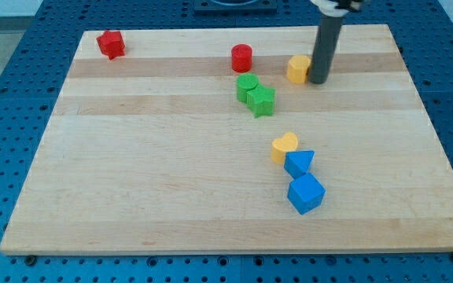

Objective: Move the yellow hexagon to the top center

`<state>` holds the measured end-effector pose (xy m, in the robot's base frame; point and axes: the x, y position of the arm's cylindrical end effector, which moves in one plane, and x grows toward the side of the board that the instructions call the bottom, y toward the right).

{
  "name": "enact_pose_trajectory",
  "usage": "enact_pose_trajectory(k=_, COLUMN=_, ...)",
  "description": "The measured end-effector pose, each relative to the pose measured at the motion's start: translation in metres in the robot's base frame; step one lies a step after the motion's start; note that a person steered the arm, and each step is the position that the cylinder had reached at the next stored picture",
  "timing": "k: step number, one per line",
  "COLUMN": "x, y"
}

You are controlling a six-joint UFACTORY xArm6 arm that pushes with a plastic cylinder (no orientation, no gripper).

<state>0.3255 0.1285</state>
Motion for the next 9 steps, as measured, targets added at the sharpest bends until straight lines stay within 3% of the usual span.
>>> enact_pose_trajectory(k=2, x=-0.031, y=-0.033)
enact_pose_trajectory(k=4, x=0.004, y=-0.035)
enact_pose_trajectory(k=5, x=-0.004, y=-0.051)
enact_pose_trajectory(k=9, x=-0.072, y=-0.071)
